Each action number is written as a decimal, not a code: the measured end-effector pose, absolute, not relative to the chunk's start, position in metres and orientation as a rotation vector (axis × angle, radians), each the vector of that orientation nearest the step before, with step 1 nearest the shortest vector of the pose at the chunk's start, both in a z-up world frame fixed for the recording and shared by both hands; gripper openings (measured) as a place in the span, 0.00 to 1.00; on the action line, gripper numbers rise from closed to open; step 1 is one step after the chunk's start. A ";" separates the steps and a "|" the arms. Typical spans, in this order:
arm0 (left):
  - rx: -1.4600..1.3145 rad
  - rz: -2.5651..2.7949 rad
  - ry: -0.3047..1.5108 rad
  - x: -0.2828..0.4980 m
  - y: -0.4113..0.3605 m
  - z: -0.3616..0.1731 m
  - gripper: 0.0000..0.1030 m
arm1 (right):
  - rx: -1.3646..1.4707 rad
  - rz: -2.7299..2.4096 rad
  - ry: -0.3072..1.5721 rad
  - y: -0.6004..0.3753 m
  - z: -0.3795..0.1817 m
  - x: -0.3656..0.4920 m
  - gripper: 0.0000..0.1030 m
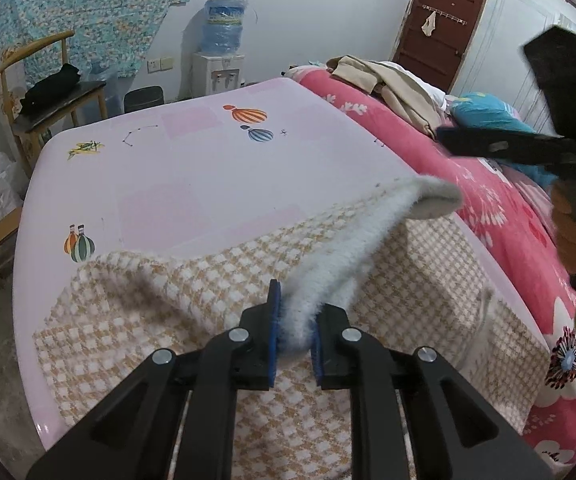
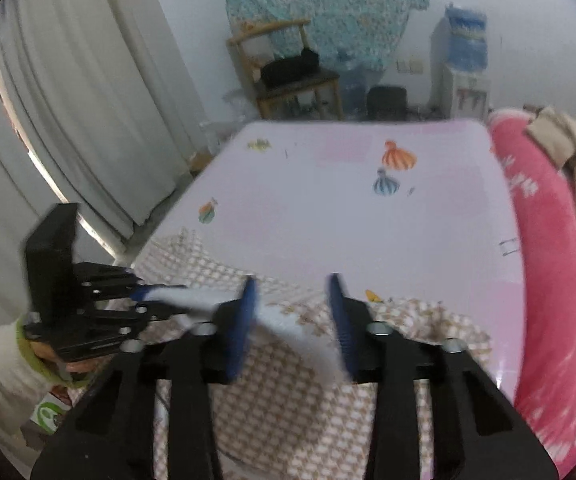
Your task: Fold large clothes
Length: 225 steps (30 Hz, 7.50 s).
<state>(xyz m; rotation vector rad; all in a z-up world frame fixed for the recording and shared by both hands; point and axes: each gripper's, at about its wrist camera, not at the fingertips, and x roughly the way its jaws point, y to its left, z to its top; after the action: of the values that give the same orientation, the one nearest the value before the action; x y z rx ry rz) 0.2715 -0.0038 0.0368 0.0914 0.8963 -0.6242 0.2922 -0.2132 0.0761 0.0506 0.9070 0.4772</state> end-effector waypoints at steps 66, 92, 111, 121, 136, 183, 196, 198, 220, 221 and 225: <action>0.274 -0.681 0.862 0.275 -0.023 0.017 0.24 | -0.085 0.402 0.982 -0.187 0.019 0.257 0.40; 0.174 -0.410 0.907 0.177 0.046 0.045 0.68 | 0.113 0.294 0.937 -0.196 0.035 0.126 0.74; 0.131 -0.115 1.024 0.087 0.032 -0.021 0.87 | 0.107 0.198 0.982 -0.182 0.004 0.034 0.85; 0.087 -0.070 1.028 0.082 0.037 -0.026 0.94 | 0.056 0.190 1.040 -0.172 -0.014 0.044 0.87; 0.096 -0.062 1.023 0.081 0.036 -0.028 0.95 | 0.052 0.231 1.026 -0.162 -0.021 0.052 0.87; -0.132 -0.160 0.927 0.110 0.144 -0.019 0.33 | 0.090 0.241 1.055 -0.161 -0.032 0.055 0.92; -0.114 -0.334 0.929 0.101 0.137 -0.011 0.33 | 0.091 0.241 1.055 -0.160 -0.032 0.055 0.92; -0.084 -0.318 0.943 0.104 0.135 -0.012 0.33 | 0.091 0.242 1.053 -0.161 -0.032 0.055 0.92; -0.218 -0.399 1.004 0.128 0.151 -0.025 0.34 | 0.089 0.235 1.054 -0.159 -0.032 0.056 0.92; -0.248 -0.399 1.009 0.131 0.154 -0.027 0.33 | 0.089 0.234 1.053 -0.159 -0.032 0.055 0.92; -0.366 -0.425 1.026 0.140 0.167 -0.037 0.34 | 0.086 0.241 1.056 -0.160 -0.032 0.056 0.92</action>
<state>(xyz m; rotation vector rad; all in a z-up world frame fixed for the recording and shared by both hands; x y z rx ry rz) 0.1405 0.1668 -0.0367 -0.3656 1.0264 -0.4247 0.0556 -0.1605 -0.0321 0.0857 1.0558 0.2409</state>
